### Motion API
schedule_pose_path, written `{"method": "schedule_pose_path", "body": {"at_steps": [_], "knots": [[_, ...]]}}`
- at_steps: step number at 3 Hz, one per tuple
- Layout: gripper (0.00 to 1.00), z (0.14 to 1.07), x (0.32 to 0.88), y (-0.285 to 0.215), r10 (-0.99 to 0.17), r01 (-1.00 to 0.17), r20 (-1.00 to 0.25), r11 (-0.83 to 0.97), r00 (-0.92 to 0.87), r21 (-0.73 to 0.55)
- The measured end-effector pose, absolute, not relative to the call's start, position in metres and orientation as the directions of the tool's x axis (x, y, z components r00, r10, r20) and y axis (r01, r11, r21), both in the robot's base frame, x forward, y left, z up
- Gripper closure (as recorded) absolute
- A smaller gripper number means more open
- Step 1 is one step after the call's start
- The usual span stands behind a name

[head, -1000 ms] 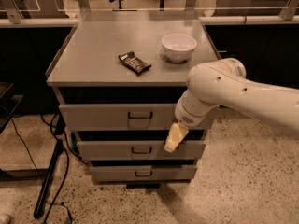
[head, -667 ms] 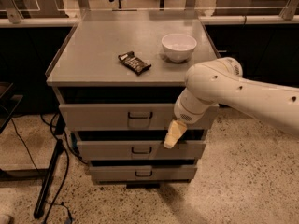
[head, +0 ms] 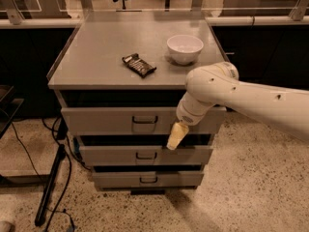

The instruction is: Open top drawer

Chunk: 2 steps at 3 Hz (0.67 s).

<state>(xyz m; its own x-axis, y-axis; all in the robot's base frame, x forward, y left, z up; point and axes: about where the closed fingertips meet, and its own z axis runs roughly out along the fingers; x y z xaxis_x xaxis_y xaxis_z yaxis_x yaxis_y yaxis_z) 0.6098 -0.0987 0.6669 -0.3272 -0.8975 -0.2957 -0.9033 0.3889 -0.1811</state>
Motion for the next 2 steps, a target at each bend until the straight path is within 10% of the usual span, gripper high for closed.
{"method": "schedule_pose_path", "body": {"at_steps": [2], "knots": [[0.00, 0.6605, 0.6112, -0.0925, -0.903, -0.912, -0.292, 0.374, -0.315, -0.172]]}}
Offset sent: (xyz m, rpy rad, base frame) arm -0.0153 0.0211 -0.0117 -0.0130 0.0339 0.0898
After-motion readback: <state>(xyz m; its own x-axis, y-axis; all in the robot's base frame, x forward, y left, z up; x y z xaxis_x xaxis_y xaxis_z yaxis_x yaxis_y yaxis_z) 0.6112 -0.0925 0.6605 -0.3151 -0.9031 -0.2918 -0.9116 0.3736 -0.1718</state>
